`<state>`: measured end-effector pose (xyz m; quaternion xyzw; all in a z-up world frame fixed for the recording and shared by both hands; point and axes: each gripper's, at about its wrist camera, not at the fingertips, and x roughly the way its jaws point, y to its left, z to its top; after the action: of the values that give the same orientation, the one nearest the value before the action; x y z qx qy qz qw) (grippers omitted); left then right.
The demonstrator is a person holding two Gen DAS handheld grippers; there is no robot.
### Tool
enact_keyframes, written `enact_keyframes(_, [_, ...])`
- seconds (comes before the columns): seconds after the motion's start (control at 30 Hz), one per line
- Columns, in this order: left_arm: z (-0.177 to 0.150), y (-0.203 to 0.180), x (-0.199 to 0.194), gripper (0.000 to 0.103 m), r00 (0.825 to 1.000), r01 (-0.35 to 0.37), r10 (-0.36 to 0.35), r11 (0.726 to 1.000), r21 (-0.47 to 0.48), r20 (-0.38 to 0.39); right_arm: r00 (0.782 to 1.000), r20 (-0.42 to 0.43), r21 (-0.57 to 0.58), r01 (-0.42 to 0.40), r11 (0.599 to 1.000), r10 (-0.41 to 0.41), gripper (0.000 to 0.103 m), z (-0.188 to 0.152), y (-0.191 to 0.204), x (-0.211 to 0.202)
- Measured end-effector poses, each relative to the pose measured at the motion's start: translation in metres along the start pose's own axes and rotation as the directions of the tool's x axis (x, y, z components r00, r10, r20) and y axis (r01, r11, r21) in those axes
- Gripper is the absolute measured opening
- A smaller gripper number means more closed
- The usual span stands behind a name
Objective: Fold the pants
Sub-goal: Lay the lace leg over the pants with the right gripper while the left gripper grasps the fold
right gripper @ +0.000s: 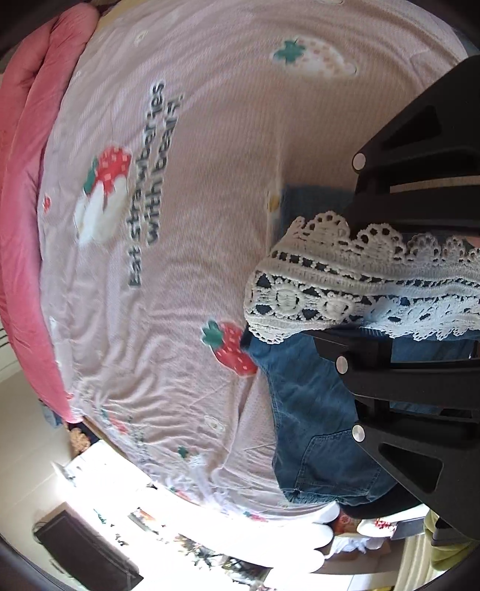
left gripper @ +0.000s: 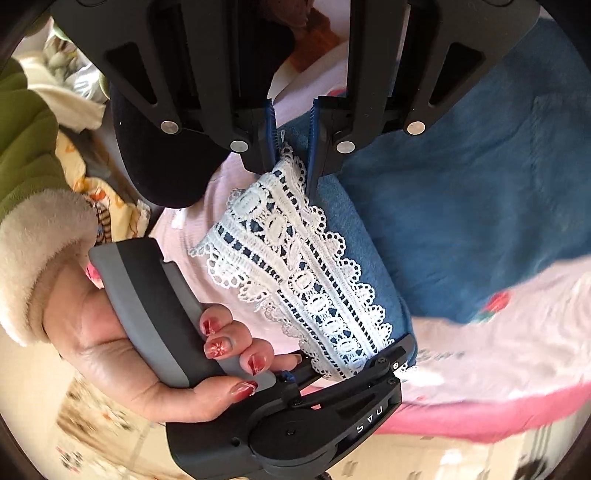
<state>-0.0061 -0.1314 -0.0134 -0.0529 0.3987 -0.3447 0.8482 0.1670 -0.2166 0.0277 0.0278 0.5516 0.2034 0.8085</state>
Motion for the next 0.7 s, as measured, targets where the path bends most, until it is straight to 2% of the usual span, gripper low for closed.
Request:
enact_keyframes(0.2, [-0.02,0.029,-0.011,0.009,1.0,-0.01,0.008,0.995,-0.104,-0.016,0.994,-0.07,-0.035,0.081,0.996,-0.084,0.025,0.005,0.038,0.043])
enact_keyframes(0.27, [-0.024,0.03,-0.012,0.01,1.0,-0.021,0.02,0.994,-0.111,-0.016,0.991,-0.078,-0.037,0.104,0.994,-0.106,0.027,0.006,0.044,0.051])
enact_keyframes(0.33, [-0.026,0.032,-0.012,0.01,1.0,-0.005,0.002,0.99,-0.139,-0.019,0.991,-0.076,-0.037,0.112,0.993,-0.115,0.031,0.006,0.046,0.051])
enact_keyframes(0.47, [-0.023,0.03,-0.009,0.011,1.0,0.001,-0.004,0.988,-0.151,-0.022,0.996,-0.063,-0.033,0.058,0.998,-0.06,0.043,0.006,0.053,0.042])
enact_keyframes(0.53, [-0.026,0.032,-0.009,0.012,1.0,0.004,-0.008,0.987,-0.161,-0.027,0.999,-0.049,-0.055,0.012,0.998,-0.015,0.054,0.006,0.06,0.037])
enact_keyframes(0.67, [-0.033,0.038,-0.015,0.022,1.0,-0.011,0.008,0.984,-0.179,-0.019,0.997,0.008,-0.097,-0.072,0.993,0.073,0.061,0.005,0.068,0.018])
enact_keyframes(0.7, [-0.035,0.039,-0.018,0.027,1.0,-0.015,0.012,0.982,-0.188,-0.016,0.995,0.026,-0.102,-0.09,0.991,0.093,0.064,0.006,0.068,0.012])
